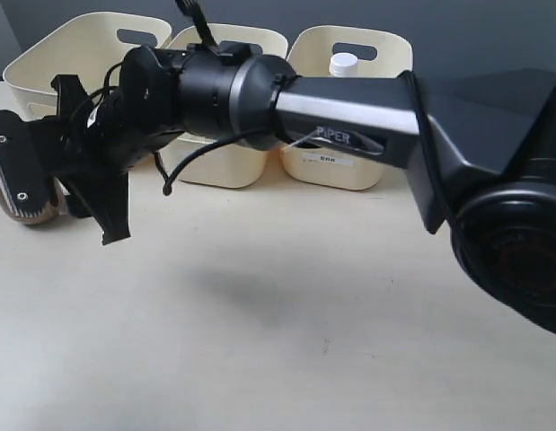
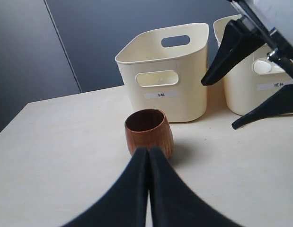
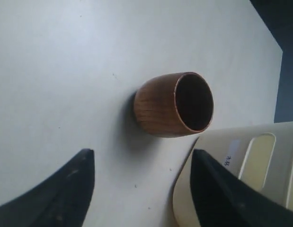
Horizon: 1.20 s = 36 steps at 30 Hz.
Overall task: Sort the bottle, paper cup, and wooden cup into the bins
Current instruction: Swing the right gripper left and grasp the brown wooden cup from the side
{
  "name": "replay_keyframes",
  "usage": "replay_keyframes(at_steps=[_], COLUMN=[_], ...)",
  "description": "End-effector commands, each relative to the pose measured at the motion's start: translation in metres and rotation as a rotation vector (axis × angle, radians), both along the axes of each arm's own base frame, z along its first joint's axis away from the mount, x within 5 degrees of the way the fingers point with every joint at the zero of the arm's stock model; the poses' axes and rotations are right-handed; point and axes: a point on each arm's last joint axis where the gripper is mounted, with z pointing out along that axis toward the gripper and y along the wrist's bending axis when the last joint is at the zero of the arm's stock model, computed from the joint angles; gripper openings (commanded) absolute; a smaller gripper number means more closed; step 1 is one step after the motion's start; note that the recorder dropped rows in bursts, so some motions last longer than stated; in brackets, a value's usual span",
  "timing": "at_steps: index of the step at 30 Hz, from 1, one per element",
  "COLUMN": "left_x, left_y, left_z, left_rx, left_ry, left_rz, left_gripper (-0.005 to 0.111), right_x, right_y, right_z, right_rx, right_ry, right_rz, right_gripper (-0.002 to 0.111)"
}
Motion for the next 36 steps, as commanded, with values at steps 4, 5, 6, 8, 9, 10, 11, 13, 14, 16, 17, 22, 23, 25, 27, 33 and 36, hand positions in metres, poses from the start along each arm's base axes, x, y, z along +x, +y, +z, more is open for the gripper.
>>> replay_keyframes(at_steps=[4, 5, 6, 8, 9, 10, 11, 13, 14, 16, 17, 22, 23, 25, 27, 33, 36], left_x=[0.0, 0.0, 0.0, 0.0, 0.0, 0.0, 0.0, 0.0, 0.0, 0.0, 0.0, 0.0, 0.0, 0.0, 0.0, 0.0, 0.0], left_y=[0.0, 0.0, 0.0, 0.0, 0.0, 0.0, 0.0, 0.0, 0.0, 0.0, 0.0, 0.0, 0.0, 0.0, 0.0, 0.0, 0.0], left_z=[0.001, 0.001, 0.001, 0.001, 0.001, 0.001, 0.001, 0.001, 0.001, 0.001, 0.001, 0.001, 0.001, 0.001, 0.001, 0.001, 0.001], left_rx=[-0.005, -0.005, -0.005, -0.005, -0.005, -0.005, -0.005, -0.005, -0.005, -0.005, -0.005, -0.005, -0.005, -0.005, -0.005, -0.005, -0.005], left_ry=[-0.002, -0.002, -0.002, -0.002, -0.002, -0.002, -0.002, -0.002, -0.002, -0.002, -0.002, -0.002, -0.002, -0.002, -0.002, -0.002, -0.002], left_rz=[-0.004, -0.004, -0.004, -0.004, -0.004, -0.004, -0.004, -0.004, -0.004, -0.004, -0.004, -0.004, -0.004, -0.004, -0.004, -0.004, -0.004], left_gripper=[0.0, 0.0, 0.0, 0.0, 0.0, 0.0, 0.0, 0.0, 0.0, 0.0, 0.0, 0.0, 0.0, 0.0, 0.0, 0.0, 0.0], right_x=[-0.005, -0.006, -0.006, -0.005, -0.004, -0.002, -0.001, 0.002, 0.002, 0.003, 0.003, 0.017, 0.02, 0.034, 0.046, 0.065, 0.071], right_y=[0.012, 0.013, 0.014, 0.016, 0.016, 0.017, 0.018, 0.019, 0.02, 0.021, 0.021, 0.015, 0.012, 0.002, -0.009, -0.032, -0.032], right_z=[-0.009, -0.011, -0.012, -0.015, -0.016, -0.017, -0.018, -0.022, -0.023, -0.02, -0.018, 0.019, 0.027, 0.052, 0.074, 0.1, 0.1], right_rx=[-0.011, -0.017, -0.021, -0.028, -0.029, -0.026, -0.019, -0.004, 0.013, 0.057, 0.082, 0.265, 0.299, 0.407, 0.483, 0.542, 0.559], right_ry=[-0.134, -0.152, -0.168, -0.212, -0.233, -0.258, -0.28, -0.292, -0.272, -0.2, -0.142, 0.141, 0.189, 0.299, 0.386, 0.477, 0.445], right_rz=[0.089, 0.103, 0.116, 0.132, 0.139, 0.141, 0.136, 0.117, 0.102, 0.069, 0.056, 0.037, 0.044, 0.017, -0.012, -0.055, -0.088], right_gripper=[0.058, 0.058, 0.058, 0.058, 0.058, 0.058, 0.058, 0.058, 0.058, 0.058, 0.058, 0.058, 0.058, 0.058, 0.058, 0.058, 0.058])
